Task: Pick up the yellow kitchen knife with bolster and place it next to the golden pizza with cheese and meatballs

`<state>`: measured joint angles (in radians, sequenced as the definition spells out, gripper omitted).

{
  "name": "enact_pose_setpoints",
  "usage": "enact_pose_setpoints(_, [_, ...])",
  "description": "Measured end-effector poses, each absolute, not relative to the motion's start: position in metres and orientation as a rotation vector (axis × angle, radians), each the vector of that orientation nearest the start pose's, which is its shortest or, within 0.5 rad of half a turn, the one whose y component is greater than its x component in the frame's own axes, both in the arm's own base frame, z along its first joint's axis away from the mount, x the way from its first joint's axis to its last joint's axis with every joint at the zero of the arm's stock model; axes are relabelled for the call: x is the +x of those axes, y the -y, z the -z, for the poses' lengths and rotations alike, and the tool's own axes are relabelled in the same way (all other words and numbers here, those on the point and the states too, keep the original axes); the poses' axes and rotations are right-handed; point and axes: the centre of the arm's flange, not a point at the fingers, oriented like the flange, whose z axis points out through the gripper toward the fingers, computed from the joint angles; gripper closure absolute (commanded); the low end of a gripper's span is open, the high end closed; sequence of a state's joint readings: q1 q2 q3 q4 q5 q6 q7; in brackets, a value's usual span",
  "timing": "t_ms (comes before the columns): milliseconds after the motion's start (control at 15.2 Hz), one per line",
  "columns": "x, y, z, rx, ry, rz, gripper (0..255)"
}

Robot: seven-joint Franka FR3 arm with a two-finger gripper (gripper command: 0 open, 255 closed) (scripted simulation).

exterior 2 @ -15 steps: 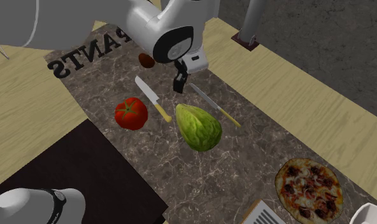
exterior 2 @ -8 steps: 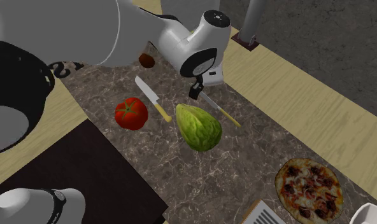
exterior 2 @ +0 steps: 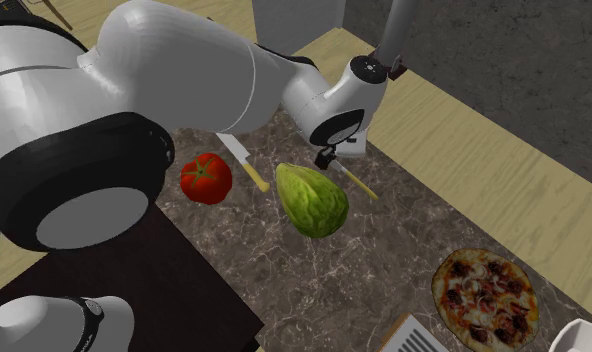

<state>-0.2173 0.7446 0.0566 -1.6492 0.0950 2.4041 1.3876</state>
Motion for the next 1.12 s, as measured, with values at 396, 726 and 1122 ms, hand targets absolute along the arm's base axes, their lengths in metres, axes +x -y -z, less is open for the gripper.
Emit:
enact_pose_setpoints(396, [0.682, 0.111, -0.152, -2.079, -2.225, -0.069, 0])
enact_pose_setpoints(726, [0.683, 0.111, -0.149, -2.076, -2.225, -0.06, 0])
enact_pose_setpoints(1122, [0.679, 0.112, -0.146, -2.078, -2.226, -0.068, 255])
